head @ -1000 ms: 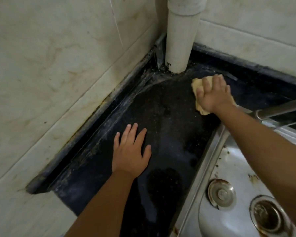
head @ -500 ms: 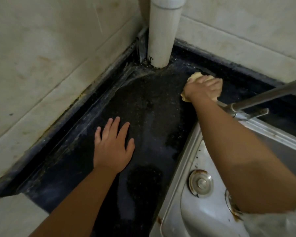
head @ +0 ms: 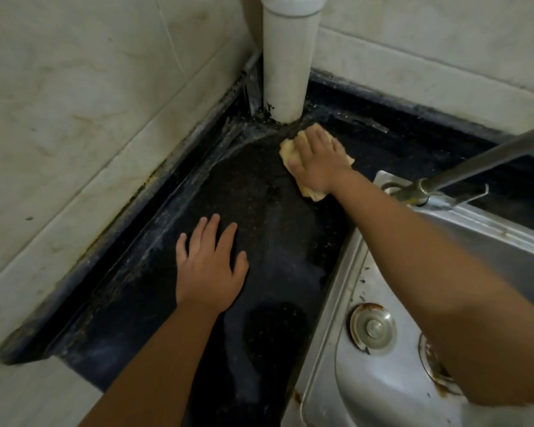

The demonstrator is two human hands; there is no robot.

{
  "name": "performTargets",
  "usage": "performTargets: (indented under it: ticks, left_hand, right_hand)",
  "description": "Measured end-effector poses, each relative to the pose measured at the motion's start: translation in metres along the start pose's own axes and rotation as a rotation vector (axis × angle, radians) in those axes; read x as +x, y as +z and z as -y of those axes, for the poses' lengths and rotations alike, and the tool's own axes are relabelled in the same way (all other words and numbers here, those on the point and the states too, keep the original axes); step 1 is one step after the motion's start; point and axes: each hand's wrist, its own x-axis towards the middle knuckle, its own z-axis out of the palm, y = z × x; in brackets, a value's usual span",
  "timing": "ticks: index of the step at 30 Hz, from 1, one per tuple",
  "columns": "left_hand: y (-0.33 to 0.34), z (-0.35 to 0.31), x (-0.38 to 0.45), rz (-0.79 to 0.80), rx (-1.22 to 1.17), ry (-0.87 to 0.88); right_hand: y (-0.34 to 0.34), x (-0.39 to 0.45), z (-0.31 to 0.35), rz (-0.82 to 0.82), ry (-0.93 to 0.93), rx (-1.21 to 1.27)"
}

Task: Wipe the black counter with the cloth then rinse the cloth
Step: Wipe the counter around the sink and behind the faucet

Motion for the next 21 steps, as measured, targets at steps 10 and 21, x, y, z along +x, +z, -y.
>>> performTargets:
  ticks: [10,21]
  left_hand:
    - [-0.004,-0.004,-0.002,0.055,0.02,-0.032]
    - [-0.014,-0.009,-0.013,-0.003,0.034,0.028]
  right_hand:
    - [0.047,-0.069,0.038,-0.368,0.013,0.341]
    - [0.05,-0.193,0.026,-0.862,0.229,0.393]
